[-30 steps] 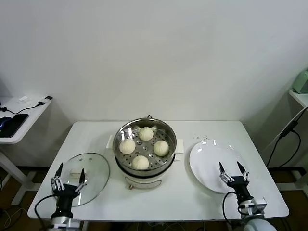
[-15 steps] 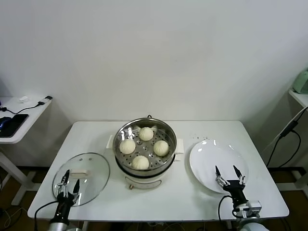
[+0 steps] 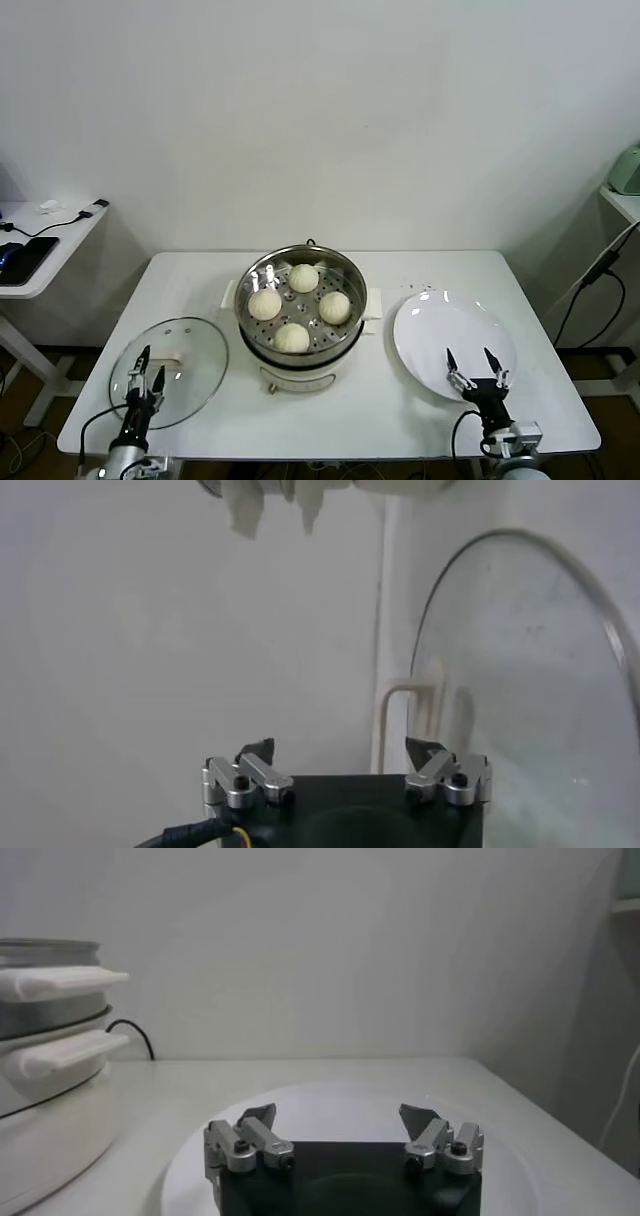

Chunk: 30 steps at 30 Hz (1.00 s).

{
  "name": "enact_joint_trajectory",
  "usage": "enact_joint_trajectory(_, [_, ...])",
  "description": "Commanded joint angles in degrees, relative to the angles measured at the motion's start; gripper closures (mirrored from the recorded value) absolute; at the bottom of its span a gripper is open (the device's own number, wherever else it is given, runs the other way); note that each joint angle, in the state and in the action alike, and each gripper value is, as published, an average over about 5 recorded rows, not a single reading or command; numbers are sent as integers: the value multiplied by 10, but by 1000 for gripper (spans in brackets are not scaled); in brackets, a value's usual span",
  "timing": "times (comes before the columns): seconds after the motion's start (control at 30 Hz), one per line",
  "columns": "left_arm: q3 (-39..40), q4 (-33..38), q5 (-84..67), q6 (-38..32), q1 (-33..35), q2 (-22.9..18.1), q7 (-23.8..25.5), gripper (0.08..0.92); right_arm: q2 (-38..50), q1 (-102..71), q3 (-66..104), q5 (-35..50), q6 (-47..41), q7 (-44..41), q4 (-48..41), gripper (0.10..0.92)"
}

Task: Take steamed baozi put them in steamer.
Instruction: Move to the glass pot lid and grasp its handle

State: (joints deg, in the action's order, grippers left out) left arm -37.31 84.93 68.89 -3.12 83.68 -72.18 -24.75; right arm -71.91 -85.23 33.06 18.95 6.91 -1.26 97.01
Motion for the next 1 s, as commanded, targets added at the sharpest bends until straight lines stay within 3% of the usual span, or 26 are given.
enact_joint_trajectory(0.03, [4, -38, 13, 5, -48, 5, -6, 177, -3, 0, 2, -5, -2, 0, -2, 203])
enact_joint_trajectory(0.23, [9, -63, 11, 2, -57, 10, -19, 179, -8, 2, -2, -12, -2, -1, -10, 203])
enact_joint_trajectory(0.33, [10, -75, 12, -2, -59, 13, -20, 225, -9, 4, -4, -16, -2, -3, -14, 203])
enact_joint_trajectory(0.77, [8, -98, 7, -12, -63, 12, -21, 597, -7, 16, -13, -17, -6, -4, -19, 203])
enact_joint_trajectory(1.0, [-6, -11, -66, -10, -35, 16, 15, 803, -3, 11, -11, -16, -7, -5, -12, 203])
